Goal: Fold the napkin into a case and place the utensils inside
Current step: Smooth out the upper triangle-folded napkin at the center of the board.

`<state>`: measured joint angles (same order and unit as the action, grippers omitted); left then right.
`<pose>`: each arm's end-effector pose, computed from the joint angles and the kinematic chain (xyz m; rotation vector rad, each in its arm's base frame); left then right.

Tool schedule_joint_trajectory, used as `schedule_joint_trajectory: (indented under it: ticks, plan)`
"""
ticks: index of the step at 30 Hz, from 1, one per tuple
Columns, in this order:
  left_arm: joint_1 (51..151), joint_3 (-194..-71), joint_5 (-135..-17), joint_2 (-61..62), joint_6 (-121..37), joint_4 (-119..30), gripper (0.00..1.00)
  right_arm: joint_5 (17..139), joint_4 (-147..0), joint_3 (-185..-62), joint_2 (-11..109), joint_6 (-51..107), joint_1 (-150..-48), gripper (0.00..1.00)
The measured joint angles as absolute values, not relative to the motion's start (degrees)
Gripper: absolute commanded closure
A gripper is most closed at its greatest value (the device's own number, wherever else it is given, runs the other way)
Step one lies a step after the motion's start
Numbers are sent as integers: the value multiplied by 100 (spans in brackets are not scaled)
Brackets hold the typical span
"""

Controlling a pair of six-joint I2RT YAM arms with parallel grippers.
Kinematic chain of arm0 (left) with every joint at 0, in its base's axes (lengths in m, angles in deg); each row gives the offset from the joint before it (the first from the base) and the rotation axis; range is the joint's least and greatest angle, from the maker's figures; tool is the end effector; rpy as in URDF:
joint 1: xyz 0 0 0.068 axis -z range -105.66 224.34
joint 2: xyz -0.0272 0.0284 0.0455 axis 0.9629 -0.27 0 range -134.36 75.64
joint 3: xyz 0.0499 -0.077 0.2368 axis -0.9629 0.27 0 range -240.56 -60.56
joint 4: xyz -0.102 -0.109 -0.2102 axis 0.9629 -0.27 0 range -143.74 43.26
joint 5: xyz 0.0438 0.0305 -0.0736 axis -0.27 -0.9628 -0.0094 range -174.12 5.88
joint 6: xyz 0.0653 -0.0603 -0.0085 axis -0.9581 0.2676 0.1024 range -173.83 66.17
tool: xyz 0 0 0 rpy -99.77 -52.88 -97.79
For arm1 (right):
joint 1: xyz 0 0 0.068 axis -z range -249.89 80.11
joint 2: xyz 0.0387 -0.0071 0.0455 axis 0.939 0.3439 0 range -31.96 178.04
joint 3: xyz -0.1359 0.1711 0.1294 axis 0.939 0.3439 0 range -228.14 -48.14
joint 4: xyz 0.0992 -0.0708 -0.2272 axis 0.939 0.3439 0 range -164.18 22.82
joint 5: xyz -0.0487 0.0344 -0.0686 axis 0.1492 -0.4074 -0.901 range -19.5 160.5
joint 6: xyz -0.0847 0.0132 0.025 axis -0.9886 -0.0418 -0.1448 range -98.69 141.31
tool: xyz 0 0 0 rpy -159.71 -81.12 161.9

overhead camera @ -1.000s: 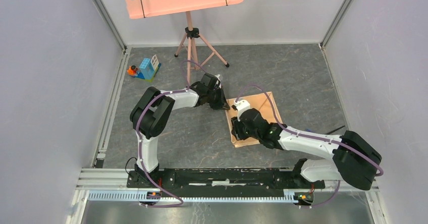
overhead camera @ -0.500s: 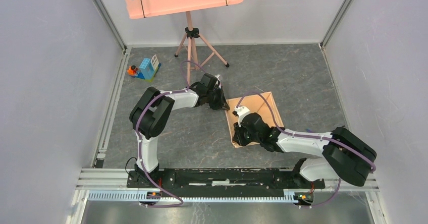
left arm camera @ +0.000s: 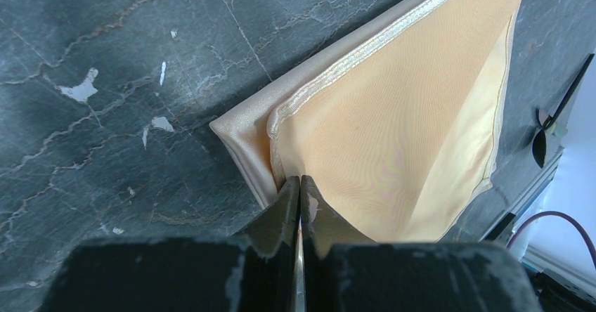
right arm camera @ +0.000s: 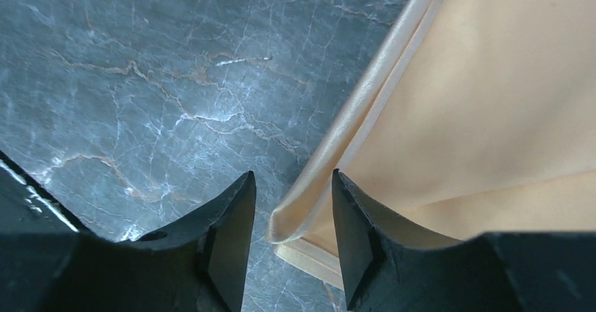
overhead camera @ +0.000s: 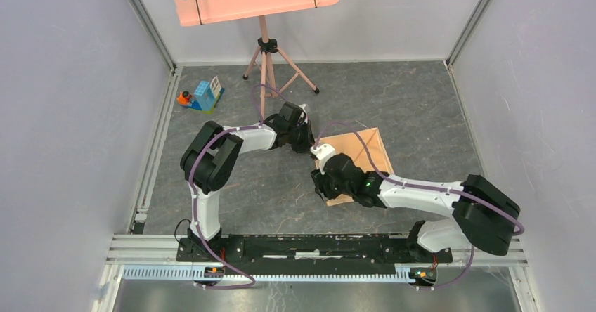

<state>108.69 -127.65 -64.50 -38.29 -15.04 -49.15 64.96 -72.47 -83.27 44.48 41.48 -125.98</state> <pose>0.3357 -0.2620 0.0893 0.0666 2.6142 -0.9399 0.1711 0.2409 0.1326 -0.6876 2.2831 0.5489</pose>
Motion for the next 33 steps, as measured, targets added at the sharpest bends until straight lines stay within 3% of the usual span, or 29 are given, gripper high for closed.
schedule_joint_trajectory:
  ticks: [19, 25, 27, 29, 33]
  plan:
    - [10869, -12765, -6448, -3829, -1504, -4915, 92, 3441, -5568, -9648, 6013, 3706, -14646, 52]
    - [10864, -12765, -6448, -3829, -1504, -4915, 92, 3049, -5337, -9667, 6070, 3752, -14788, 53]
    - [10864, -12765, -6448, -3829, -1504, -4915, 93, 3049, -5330, -9667, 6057, 3763, -14788, 47]
    - [10864, -12765, -6448, -3829, -1504, -4915, 92, 3202, -5396, -9641, 5919, 3754, -14786, 42]
    - [10864, -12765, -6446, -3829, -1504, -4915, 93, 3932, -5863, -9342, 5084, 3781, -14528, 42]
